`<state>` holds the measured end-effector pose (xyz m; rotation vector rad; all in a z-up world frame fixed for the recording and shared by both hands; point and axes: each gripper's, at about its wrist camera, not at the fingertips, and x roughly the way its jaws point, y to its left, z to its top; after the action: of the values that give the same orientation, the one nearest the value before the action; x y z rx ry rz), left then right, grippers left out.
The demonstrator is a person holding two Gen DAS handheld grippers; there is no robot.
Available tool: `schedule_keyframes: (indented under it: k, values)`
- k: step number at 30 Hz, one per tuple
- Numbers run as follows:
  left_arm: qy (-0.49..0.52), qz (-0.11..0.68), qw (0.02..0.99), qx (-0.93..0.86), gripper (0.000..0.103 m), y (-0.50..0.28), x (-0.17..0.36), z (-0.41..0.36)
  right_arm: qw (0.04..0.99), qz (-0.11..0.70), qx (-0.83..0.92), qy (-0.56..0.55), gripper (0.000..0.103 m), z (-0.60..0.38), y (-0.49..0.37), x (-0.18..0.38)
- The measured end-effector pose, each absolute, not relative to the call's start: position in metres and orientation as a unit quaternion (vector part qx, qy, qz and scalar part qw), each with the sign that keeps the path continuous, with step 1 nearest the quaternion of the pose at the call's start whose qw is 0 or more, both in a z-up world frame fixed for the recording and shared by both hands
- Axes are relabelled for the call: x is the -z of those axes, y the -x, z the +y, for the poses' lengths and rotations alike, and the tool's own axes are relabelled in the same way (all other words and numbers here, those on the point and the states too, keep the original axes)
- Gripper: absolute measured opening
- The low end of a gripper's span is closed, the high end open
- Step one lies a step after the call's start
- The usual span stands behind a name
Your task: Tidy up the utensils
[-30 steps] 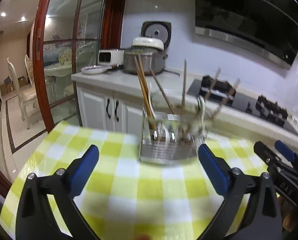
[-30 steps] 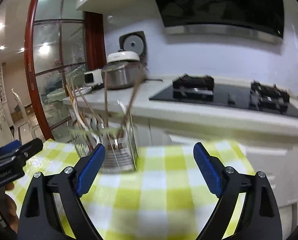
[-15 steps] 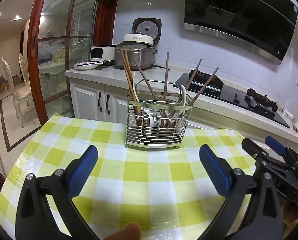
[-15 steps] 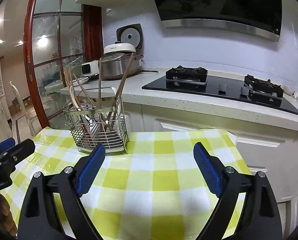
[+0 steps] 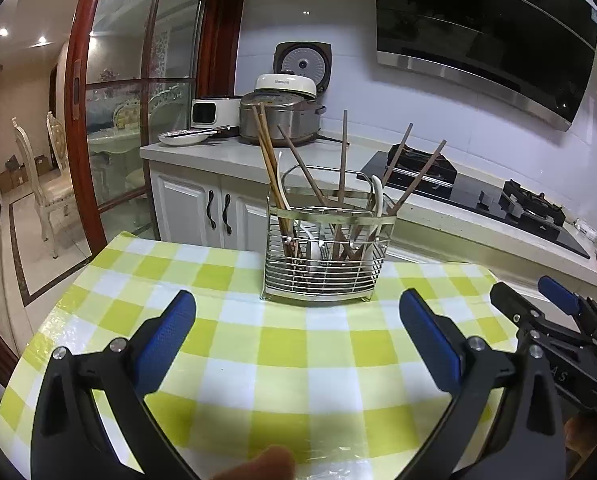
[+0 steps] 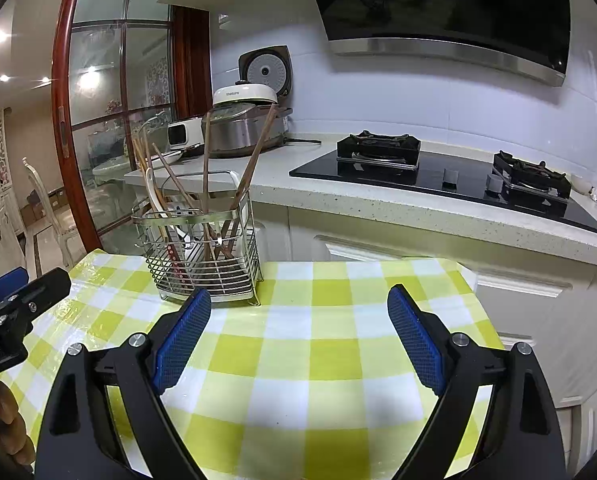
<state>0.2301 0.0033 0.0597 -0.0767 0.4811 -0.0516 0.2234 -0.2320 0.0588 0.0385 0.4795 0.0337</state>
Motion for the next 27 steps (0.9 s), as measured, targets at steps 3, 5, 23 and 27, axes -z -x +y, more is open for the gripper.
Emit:
schedule_keyframes:
  k: [3, 5, 23, 27]
  values:
    - [0.037, 0.239, 0.970, 0.025, 0.099, -0.2304, -0.0597, 0.0029, 0.971, 0.238, -0.018, -0.018, 0.084, -0.2312, -0.2228, -0.0584]
    - [0.036, 0.238, 0.970, 0.024, 0.099, -0.2300, -0.0598, 0.0026, 0.971, 0.238, -0.017, -0.018, 0.084, -0.2309, -0.2222, -0.0581]
    - [0.037, 0.241, 0.970, 0.023, 0.099, -0.2302, -0.0603, 0.0029, 0.971, 0.239, -0.017, -0.019, 0.084, -0.2316, -0.2214, -0.0586]
    - [0.038, 0.241, 0.970, 0.023, 0.099, -0.2300, -0.0604, 0.0034, 0.970, 0.240, -0.017, -0.019, 0.084, -0.2315, -0.2214, -0.0585]
